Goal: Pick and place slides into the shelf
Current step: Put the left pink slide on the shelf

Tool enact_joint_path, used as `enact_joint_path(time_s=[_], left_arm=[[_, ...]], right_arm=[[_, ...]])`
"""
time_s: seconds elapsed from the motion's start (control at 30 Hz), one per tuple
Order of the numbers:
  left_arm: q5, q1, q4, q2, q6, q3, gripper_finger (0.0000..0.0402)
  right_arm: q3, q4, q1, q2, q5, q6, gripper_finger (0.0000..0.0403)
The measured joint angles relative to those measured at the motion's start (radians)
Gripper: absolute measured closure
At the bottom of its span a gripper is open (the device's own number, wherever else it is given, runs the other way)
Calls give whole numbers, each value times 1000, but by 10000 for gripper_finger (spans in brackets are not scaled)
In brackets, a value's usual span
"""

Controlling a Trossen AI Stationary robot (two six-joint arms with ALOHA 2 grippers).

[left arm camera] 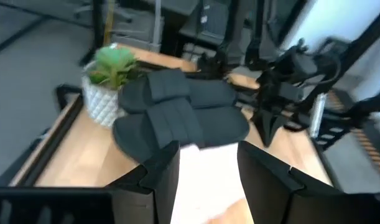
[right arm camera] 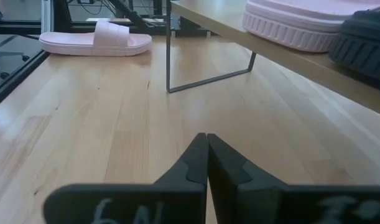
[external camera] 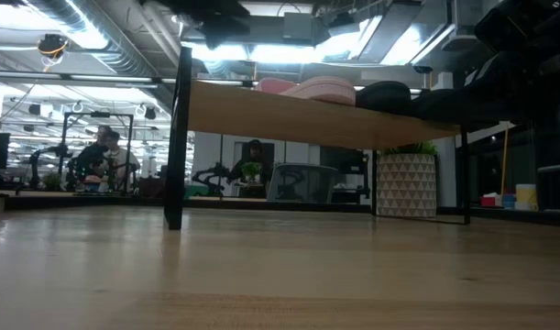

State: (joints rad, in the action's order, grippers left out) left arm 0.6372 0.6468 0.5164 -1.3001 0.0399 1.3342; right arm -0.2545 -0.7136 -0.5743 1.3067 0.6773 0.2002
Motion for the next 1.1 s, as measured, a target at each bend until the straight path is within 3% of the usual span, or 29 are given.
enact_joint_path(time_s=[0.13, 0.27, 0.47, 0.53, 0.63, 0.87, 1.1], left_arm=[[-149, -103, 146, 103, 16, -3, 249], [-274, -257, 181, 204, -26, -69, 249], [-459, -547, 179, 332, -225, -224, 249], [-569, -677, 182, 355, -300, -273, 249], [-727, -856, 184, 368, -406, -318, 249], [-940, -1182, 181, 330, -601, -330, 249], [-995, -1354, 180, 257, -816, -330, 249]], right_arm=[[0, -2, 0, 0, 1, -12, 396], [0, -33, 0, 0, 1, -49, 396], [0, -68, 0, 0, 1, -75, 396], [0, -67, 0, 0, 1, -76, 396], [0, -67, 0, 0, 1, -76, 396], [0, -68, 0, 0, 1, -75, 396], [0, -71, 0, 0, 1, -74, 396]])
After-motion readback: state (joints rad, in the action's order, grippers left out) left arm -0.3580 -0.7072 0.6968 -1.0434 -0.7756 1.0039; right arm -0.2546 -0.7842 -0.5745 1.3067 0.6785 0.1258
